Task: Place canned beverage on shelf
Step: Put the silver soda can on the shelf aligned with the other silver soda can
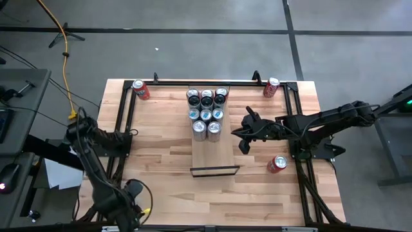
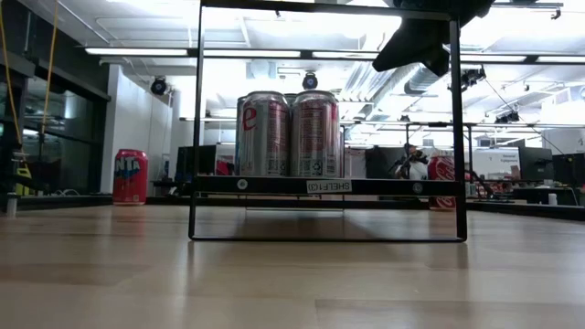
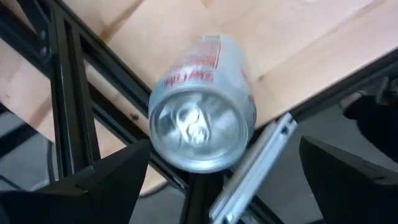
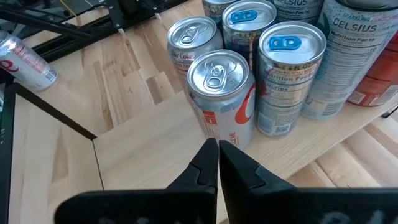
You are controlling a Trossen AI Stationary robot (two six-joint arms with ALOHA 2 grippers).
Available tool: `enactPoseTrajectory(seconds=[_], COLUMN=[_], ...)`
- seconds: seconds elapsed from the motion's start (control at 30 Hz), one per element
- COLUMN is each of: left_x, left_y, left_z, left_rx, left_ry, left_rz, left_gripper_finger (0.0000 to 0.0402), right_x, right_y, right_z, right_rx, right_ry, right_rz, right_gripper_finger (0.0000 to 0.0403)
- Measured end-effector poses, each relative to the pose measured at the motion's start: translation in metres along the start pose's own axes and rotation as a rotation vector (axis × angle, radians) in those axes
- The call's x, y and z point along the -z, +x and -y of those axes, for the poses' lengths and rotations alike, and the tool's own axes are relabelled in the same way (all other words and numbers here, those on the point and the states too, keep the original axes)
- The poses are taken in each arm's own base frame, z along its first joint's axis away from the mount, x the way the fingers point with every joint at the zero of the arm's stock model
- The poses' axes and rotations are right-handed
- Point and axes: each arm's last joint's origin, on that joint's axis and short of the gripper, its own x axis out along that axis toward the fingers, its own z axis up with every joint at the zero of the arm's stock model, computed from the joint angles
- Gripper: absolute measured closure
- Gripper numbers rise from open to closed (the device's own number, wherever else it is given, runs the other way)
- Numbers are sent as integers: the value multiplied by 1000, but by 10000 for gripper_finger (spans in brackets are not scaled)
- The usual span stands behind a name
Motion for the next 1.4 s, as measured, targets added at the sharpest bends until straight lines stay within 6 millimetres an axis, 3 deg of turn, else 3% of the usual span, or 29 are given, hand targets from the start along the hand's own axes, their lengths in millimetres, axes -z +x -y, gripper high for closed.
enactPoseTrajectory(seconds=[0.2,0.5,0.73,1.03,1.4], left_x=[-7,-9,-7,-13,-12], left_y=[11,12,13,43,45], left_z=[7,3,8,4,5], left_rx=[-75,-121,-74,-95,-76], left_ry=[63,97,212,302,395], left_rz=[19,25,19,-49,-85], left_gripper_finger=[37,37,37,37,56], right_x=[0,0,0,0,0], right_y=[0,0,0,0,0], right_z=[0,0,0,0,0], right_rx=[-4,-5,-5,-6,-5], right_ry=[8,8,11,17,35], right_rz=[-2,-3,-3,-3,-4], right_gripper_finger=[402,402,402,402,402])
